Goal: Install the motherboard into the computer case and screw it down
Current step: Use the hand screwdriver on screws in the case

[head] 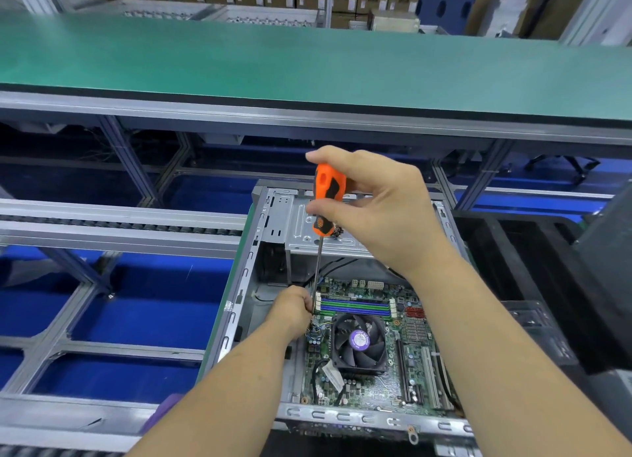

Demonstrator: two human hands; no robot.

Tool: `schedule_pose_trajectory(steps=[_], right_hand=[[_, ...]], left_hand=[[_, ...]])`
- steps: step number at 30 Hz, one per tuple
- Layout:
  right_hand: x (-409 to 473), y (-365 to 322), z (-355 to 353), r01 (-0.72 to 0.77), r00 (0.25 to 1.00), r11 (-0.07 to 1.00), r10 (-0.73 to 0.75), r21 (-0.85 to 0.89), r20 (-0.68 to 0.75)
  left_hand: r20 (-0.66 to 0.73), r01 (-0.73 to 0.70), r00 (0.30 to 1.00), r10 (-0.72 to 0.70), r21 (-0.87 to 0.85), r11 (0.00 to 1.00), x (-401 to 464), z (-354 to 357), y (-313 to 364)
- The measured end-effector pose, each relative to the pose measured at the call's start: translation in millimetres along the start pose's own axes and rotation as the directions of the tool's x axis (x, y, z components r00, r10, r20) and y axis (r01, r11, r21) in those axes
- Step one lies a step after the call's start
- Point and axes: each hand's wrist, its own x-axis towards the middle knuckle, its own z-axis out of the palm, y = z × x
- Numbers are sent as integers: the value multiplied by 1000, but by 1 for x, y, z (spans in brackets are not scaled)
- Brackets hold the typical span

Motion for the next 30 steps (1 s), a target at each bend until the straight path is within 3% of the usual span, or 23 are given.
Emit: schedule_pose_trajectory(steps=[5, 9, 13, 18, 23, 27, 30], right_hand=[[-4, -1, -3, -52, 993, 987, 35, 151, 111], [-2, 2, 1, -23, 1000, 998, 22, 61, 9], [-4, -2, -1, -45, 997, 984, 33, 170, 76], [5, -4, 2, 7, 1000, 999, -7, -42, 0], [0, -7, 3, -30, 996, 991, 19, 133, 83], [2, -6, 3, -10, 999, 999, 8, 50, 36], [3, -8, -3, -28, 993, 999, 32, -32, 118]], left_hand=[[-17, 6, 1000, -6, 18, 1000, 0, 1, -2], [-22, 7, 1000, -7, -9, 1000, 3, 2, -5], [-19, 20, 1000, -20, 1, 1000, 4, 2, -6], [16, 64, 998, -64, -22, 998, 4, 1, -3], [57, 172, 984, -166, -117, 978, 13, 2, 0], [38, 133, 991, -130, -95, 987, 15, 2, 0], [43, 137, 990, -133, -105, 985, 6, 0, 3]])
